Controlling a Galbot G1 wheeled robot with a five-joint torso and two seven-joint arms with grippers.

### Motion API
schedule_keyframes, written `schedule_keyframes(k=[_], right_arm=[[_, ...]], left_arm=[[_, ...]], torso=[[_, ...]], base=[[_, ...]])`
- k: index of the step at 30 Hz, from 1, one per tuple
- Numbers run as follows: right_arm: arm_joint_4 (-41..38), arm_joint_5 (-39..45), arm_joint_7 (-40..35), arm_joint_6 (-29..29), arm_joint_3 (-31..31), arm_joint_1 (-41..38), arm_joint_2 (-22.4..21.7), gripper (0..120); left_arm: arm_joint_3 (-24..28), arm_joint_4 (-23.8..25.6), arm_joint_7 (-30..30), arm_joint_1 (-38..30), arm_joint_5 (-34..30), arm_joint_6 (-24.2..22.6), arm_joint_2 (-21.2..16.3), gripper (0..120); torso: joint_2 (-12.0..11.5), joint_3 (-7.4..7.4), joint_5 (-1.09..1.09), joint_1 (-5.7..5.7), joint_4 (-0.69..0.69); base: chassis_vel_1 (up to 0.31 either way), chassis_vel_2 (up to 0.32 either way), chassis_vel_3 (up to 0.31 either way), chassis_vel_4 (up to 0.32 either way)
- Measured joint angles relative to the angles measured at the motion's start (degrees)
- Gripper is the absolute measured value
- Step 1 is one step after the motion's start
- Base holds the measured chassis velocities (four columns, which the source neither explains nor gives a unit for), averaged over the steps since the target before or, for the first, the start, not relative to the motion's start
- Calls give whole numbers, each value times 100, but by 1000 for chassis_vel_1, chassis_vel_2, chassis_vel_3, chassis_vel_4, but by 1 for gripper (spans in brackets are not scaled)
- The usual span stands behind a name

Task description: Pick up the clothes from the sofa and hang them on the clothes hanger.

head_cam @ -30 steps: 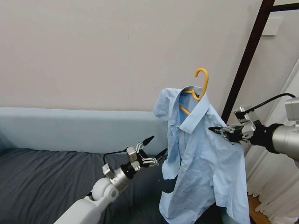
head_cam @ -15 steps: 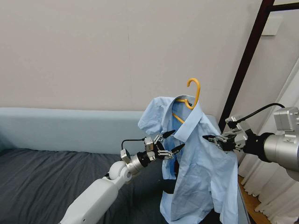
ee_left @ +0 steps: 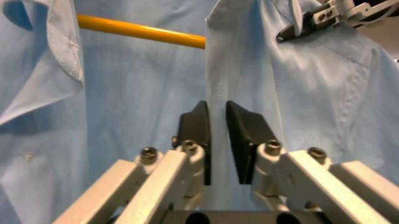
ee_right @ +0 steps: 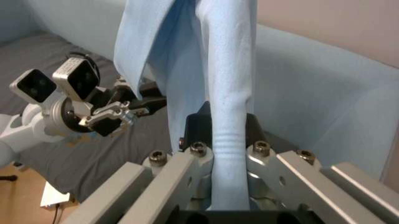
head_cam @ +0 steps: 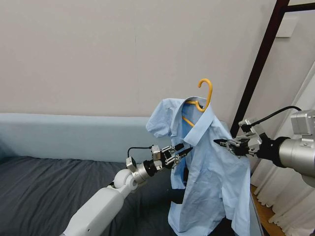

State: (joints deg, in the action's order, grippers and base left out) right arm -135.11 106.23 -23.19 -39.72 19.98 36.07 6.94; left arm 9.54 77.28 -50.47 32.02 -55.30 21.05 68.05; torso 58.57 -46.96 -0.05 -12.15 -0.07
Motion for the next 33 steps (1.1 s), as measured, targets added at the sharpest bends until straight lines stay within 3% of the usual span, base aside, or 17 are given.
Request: schedule_keyframes(k=[4,22,28,33], right_arm=[[6,-33,11,13,-1,2,17,1],[202,408,-78,7,273,-210,-91,1],[117,785,-358,-26,259,-288,-117,1],[98,884,-509,-48,264,-316,-195,1]], left_arm=[[-51,39,30,-17,-20,-1,-58,0],[-160,241,545,-460,546,317,-14,0],[39,227,1084,-257,874,499,33,0],[111,401,1284,90,1107,615,-124,16]], torso=[[0,0,0,0,0],[0,0,1,0,-1],[0,0,1,0,0],[0,1,0,1,0]], base=[[0,0,0,0],[0,0,0,0],[0,0,0,0],[0,0,0,0]])
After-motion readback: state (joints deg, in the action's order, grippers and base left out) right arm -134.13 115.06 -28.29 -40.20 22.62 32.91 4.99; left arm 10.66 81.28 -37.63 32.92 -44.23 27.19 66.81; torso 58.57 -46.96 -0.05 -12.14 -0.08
